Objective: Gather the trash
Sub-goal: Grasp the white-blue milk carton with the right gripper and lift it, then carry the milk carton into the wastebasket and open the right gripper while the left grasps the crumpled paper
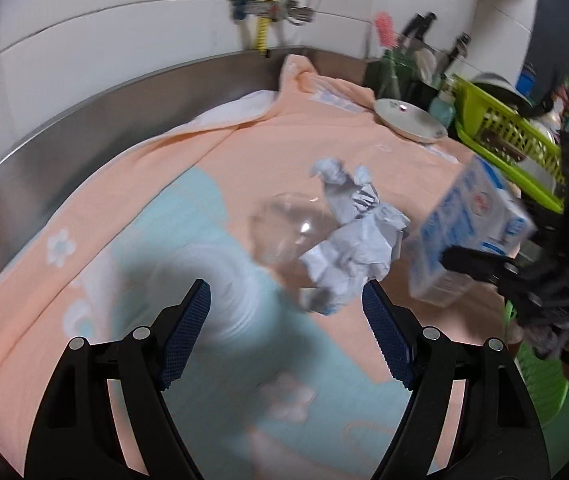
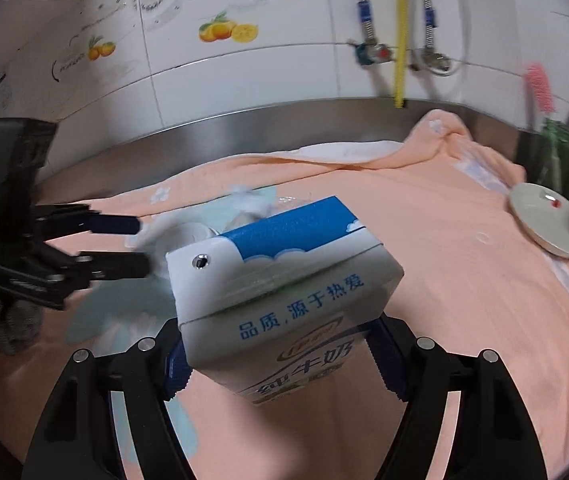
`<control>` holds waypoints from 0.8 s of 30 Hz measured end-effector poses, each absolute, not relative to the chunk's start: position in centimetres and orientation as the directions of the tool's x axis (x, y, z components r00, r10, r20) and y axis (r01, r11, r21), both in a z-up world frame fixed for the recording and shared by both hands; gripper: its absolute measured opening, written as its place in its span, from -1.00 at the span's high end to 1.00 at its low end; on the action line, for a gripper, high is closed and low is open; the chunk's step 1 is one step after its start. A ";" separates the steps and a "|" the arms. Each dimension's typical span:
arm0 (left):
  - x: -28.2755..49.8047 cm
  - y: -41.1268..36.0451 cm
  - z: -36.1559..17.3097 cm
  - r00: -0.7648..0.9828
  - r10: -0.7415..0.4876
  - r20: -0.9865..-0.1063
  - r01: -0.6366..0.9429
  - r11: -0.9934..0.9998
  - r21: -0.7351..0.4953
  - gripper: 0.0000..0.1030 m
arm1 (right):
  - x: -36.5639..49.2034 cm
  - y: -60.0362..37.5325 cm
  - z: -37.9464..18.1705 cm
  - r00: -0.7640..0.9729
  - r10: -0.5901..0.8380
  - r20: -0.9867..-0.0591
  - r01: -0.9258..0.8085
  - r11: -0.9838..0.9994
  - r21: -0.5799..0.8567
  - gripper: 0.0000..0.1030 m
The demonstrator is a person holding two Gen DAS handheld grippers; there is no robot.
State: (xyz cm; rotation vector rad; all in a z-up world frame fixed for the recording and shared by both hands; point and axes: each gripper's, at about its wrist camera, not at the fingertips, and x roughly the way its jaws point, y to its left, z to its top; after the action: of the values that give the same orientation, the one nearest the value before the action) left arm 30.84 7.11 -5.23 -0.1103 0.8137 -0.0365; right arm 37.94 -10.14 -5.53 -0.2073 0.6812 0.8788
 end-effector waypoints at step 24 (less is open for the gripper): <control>36.2 -3.0 -8.2 0.622 -0.137 -0.771 0.283 0.958 0.057 -0.66 | 29.5 -23.7 -4.7 0.598 0.482 -0.641 -0.527 0.838 0.138 -0.39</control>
State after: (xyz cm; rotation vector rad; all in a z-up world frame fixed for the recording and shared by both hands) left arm 36.20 -3.04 -8.16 0.1798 0.8676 -0.2426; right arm 29.52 -23.67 -4.75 -0.0677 0.7223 0.5857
